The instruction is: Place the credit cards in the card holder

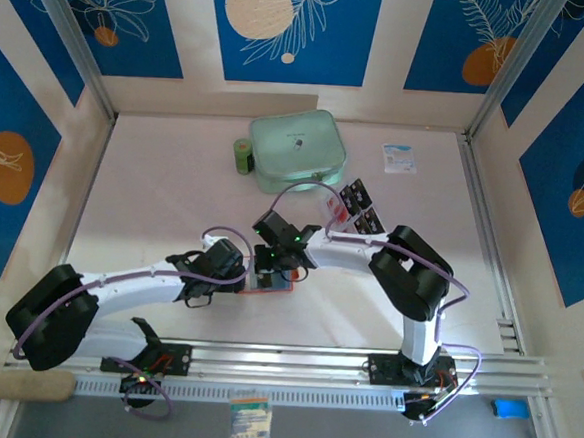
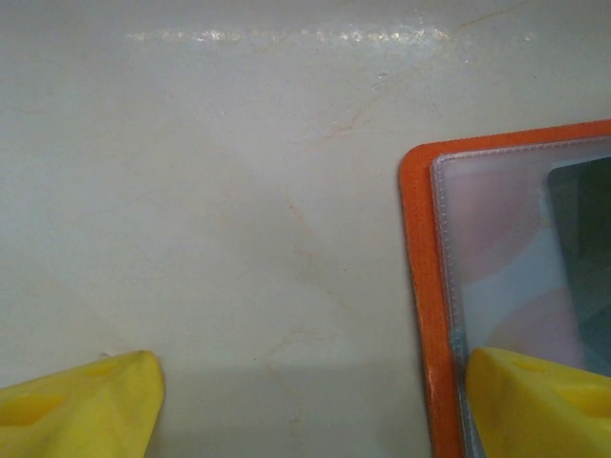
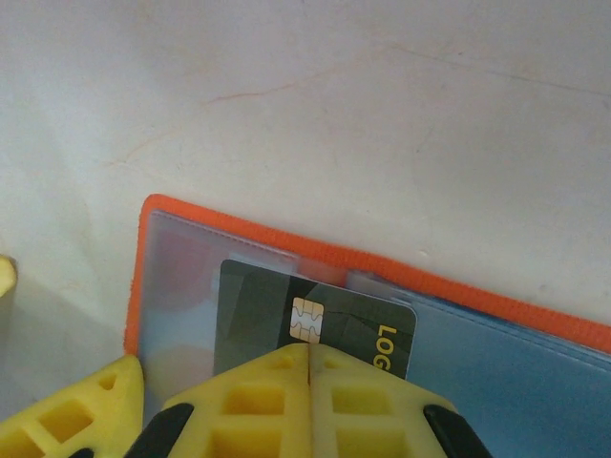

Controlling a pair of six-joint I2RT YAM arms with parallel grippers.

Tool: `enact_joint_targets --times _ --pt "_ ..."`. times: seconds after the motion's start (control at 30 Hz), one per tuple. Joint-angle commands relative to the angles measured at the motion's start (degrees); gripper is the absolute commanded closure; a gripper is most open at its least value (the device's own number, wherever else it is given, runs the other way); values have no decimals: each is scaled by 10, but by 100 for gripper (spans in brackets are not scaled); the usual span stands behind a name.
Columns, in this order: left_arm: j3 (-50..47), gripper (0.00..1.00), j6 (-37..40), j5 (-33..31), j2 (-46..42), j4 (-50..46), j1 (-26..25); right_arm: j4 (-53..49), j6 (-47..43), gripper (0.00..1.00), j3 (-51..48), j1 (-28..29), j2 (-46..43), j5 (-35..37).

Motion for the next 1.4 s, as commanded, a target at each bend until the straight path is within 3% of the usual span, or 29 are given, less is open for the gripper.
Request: enact_joint_targets --times 0.0,0.33,0.73,1.13,1.37 --pt "-11 17 3 -1 5 2 7 -20 -1 100 9 8 2 -23" --pt "-12 16 2 0 3 5 8 -26 1 100 -39 -6 -74 -3" --pt "-13 16 2 0 3 6 7 -10 15 100 -75 15 -61 -19" --pt "-10 16 2 1 -3 2 7 6 39 100 -37 34 -15 -37" --pt "1 16 6 -5 -25 -17 8 -2 28 100 -32 24 -40 -30"
